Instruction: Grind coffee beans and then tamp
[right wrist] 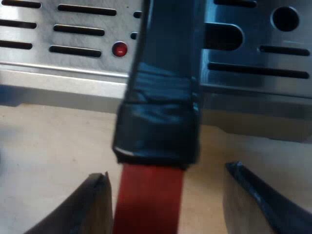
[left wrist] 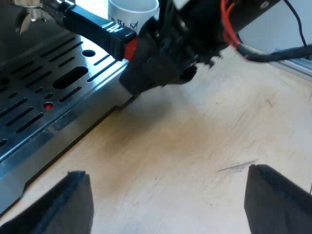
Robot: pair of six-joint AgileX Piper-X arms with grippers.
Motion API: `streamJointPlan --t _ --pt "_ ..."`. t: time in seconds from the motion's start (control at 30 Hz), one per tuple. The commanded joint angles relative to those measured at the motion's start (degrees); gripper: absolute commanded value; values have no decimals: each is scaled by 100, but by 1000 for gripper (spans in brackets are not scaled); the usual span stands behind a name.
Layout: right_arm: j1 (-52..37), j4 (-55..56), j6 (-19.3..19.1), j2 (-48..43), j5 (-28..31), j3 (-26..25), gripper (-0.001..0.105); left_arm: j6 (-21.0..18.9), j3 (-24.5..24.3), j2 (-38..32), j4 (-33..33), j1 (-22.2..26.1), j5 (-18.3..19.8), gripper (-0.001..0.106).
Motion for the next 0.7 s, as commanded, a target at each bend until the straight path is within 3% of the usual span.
streamJointPlan --t 0.03,0.7 --pt "-32 -199 -9 47 -34 -29 52 -13 -10 -16 -26 -17 71 66" --pt "-32 -396 -9 170 -12 -29 52 -13 -10 -16 -26 -17 71 66"
